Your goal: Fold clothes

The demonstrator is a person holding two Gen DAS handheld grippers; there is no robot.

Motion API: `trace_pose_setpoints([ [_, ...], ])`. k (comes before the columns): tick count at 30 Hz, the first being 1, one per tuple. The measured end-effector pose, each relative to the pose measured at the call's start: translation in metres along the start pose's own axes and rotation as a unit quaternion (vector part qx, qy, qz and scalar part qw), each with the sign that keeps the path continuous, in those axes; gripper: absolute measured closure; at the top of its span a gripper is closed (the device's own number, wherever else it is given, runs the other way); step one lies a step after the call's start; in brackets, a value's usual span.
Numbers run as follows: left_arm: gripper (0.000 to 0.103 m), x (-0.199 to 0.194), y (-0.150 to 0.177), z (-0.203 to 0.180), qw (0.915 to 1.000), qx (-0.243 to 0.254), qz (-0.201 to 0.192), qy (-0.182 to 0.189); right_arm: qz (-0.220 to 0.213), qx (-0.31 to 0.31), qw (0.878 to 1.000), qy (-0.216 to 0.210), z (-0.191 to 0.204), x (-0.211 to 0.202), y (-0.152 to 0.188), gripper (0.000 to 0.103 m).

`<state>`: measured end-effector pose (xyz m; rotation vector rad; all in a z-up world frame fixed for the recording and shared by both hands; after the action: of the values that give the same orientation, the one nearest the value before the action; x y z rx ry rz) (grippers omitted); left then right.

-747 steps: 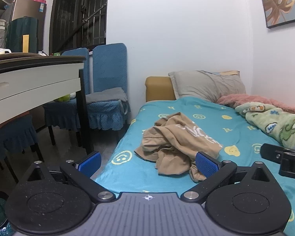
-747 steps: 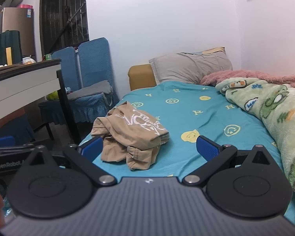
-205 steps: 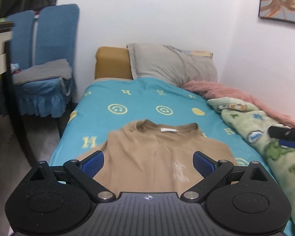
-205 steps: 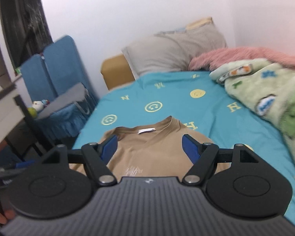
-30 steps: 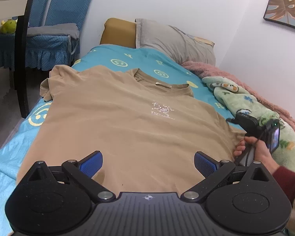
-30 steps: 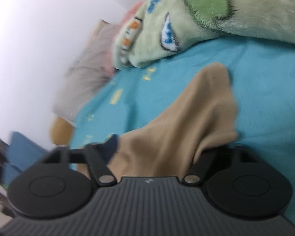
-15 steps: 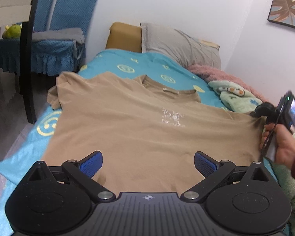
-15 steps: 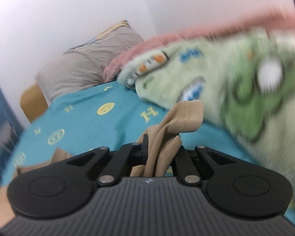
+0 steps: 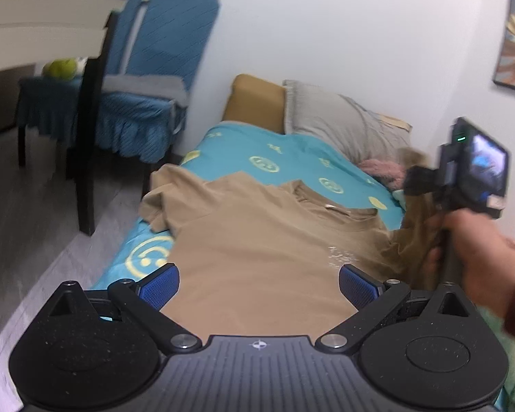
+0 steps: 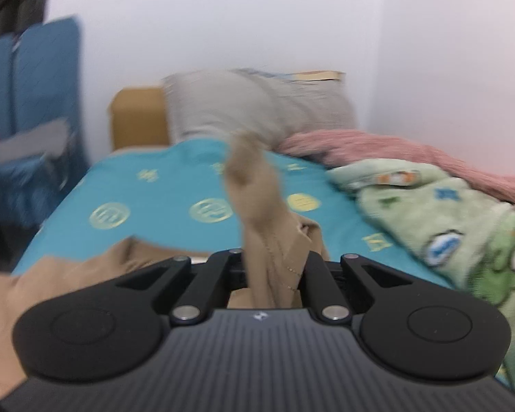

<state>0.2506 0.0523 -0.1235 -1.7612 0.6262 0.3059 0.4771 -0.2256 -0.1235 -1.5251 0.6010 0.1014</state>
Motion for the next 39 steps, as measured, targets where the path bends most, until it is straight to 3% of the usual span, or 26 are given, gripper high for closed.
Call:
trace_pose_setpoints([
  [6, 0.002, 0.01, 0.002, 0.022, 0.9997, -0.015, 0.019, 0.002, 0.033, -0.012, 0.997, -0.063, 0.047, 0.01, 0.026, 0.094],
  [8, 0.002, 0.015, 0.005, 0.027, 0.9997, -0.014, 0.021, 0.0, 0.045, -0.009, 0.995, -0.086, 0.058, 0.011, 0.033, 0.089],
  [10, 0.002, 0.024, 0.01, 0.03, 0.9993, -0.018, 0.032, -0.003, 0.058, -0.007, 0.992, -0.11, 0.069, 0.012, 0.04, 0.047],
  [11, 0.002, 0.029, 0.012, 0.032, 0.9991, -0.02, 0.038, -0.005, 0.064, -0.006, 0.99, -0.122, 0.074, 0.012, 0.043, 0.01],
  [12, 0.002, 0.03, 0.014, 0.033, 0.999, -0.02, 0.039, -0.004, 0.07, -0.005, 0.989, -0.134, 0.079, 0.013, 0.047, 0.0],
  [14, 0.002, 0.031, 0.016, 0.034, 0.999, -0.019, 0.041, -0.005, 0.075, 0.0, 0.985, -0.156, 0.083, 0.005, 0.048, 0.0],
  [18, 0.002, 0.028, 0.019, 0.03, 0.9992, -0.006, 0.04, -0.007, 0.067, 0.021, 0.982, -0.173, 0.053, -0.052, 0.033, 0.0],
  [23, 0.002, 0.018, 0.023, 0.022, 0.9991, 0.006, 0.04, -0.01, 0.064, 0.063, 0.979, -0.181, -0.01, -0.141, 0.023, 0.0],
  [29, 0.003, -0.009, 0.039, 0.009, 0.9975, -0.012, 0.07, 0.005, 0.066, 0.064, 0.98, -0.176, -0.088, -0.249, 0.045, 0.0],
  [34, 0.003, -0.036, 0.051, -0.03, 0.9952, 0.064, 0.074, 0.005, 0.043, 0.105, 0.976, -0.188, -0.143, -0.305, 0.062, 0.0],
  [37, 0.003, -0.048, 0.061, -0.063, 0.9912, 0.104, 0.078, 0.023, 0.025, 0.116, 0.976, -0.183, -0.173, -0.323, 0.062, 0.0],
  [39, 0.005, -0.047, 0.073, -0.086, 0.9873, 0.115, 0.1, 0.043, 0.013, 0.12, 0.974, -0.19, -0.19, -0.334, 0.062, 0.0],
])
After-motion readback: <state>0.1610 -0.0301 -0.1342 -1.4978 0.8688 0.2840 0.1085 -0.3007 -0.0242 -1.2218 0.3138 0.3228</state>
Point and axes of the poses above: each gripper's, at about its wrist camera, not at the fingertips, and x roughly the way its jaws point, z to its left, y to its underside, the point moved 8 cm from there along x, roughly the way its jaws point, and after that the axes turned 3 degrees about x, right-handed, at the moved point
